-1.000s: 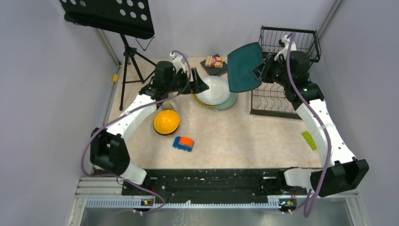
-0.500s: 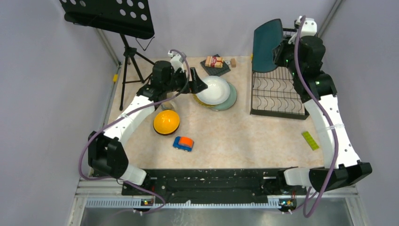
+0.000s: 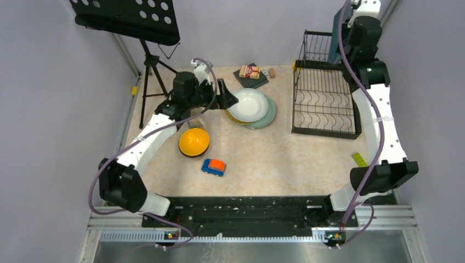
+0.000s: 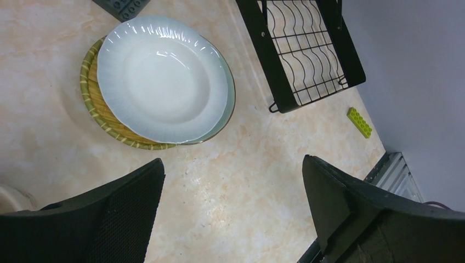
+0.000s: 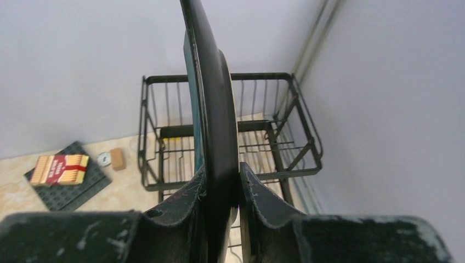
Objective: Load the mixed dishes into the dish rack
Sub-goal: Insert the plate into the dish rack.
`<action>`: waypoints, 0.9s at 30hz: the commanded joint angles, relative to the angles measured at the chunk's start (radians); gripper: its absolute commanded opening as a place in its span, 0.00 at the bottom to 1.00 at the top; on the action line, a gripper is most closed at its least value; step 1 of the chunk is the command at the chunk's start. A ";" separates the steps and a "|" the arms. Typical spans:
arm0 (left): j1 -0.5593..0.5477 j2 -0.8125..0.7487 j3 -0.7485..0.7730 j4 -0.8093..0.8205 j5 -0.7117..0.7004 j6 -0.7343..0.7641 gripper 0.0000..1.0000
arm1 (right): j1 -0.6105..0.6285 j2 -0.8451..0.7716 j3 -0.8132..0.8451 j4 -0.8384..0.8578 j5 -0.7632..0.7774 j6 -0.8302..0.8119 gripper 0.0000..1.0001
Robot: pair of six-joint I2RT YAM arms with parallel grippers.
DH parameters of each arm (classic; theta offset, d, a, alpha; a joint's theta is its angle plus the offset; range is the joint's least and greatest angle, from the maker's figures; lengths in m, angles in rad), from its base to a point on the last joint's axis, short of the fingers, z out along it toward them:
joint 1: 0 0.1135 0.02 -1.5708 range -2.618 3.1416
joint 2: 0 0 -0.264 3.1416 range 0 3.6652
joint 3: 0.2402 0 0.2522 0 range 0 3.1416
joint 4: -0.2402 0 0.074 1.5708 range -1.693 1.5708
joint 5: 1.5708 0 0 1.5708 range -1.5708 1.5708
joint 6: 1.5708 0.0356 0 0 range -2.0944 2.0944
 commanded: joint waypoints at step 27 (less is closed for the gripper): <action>0.043 -0.031 -0.008 0.024 0.061 0.081 0.99 | -0.404 0.341 0.568 -0.113 -0.350 -0.069 0.00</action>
